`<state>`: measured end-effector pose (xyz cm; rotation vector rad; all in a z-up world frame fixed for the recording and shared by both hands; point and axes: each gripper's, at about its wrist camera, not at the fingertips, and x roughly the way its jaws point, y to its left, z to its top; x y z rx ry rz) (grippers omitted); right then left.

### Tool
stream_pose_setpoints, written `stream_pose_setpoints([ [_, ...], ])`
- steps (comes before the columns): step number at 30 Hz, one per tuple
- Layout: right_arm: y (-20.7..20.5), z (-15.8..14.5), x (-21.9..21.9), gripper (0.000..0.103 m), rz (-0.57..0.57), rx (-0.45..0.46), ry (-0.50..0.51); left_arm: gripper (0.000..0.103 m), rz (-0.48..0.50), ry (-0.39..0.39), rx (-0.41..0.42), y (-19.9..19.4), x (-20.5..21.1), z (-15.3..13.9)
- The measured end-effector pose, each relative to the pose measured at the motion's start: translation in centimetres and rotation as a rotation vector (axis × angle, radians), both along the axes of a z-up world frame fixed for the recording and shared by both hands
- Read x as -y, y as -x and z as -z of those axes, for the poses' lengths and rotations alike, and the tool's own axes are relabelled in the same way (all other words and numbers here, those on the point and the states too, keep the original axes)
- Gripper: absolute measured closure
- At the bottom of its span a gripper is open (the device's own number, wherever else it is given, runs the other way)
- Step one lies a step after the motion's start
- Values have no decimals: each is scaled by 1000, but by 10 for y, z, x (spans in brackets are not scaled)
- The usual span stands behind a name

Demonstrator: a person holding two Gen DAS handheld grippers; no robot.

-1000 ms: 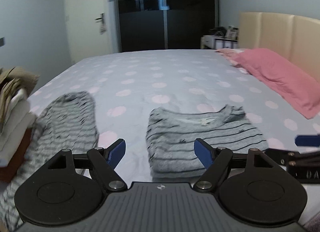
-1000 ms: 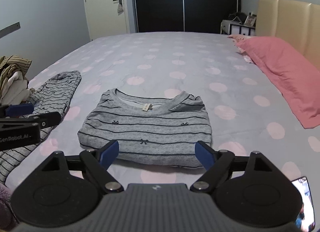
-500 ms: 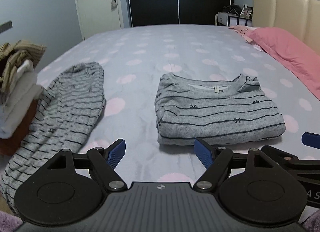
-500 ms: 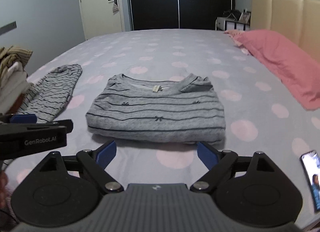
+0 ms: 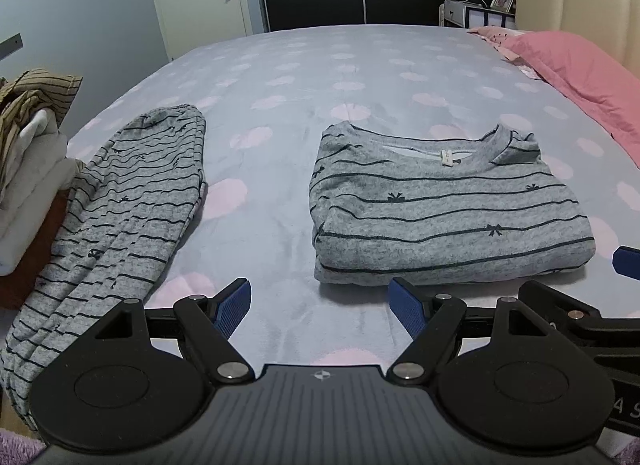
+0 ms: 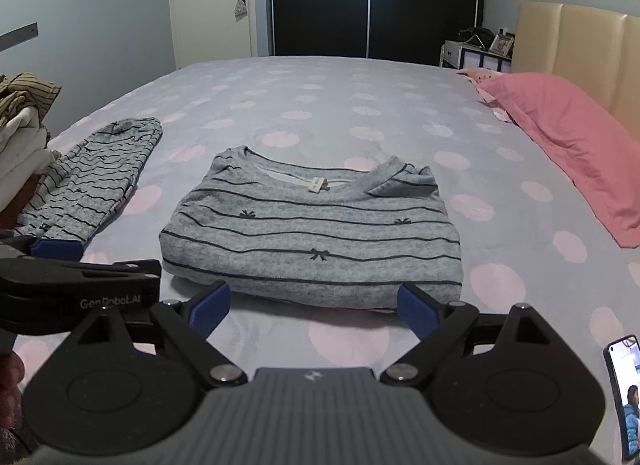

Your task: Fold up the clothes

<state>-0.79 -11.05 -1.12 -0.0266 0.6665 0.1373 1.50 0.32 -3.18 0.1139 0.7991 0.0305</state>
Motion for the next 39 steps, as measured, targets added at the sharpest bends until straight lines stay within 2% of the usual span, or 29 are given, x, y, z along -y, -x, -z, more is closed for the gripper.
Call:
stream_pose_setpoints([
  [39, 6, -6, -2, 11, 18, 2, -9, 28, -14, -21, 19, 6, 3, -8],
])
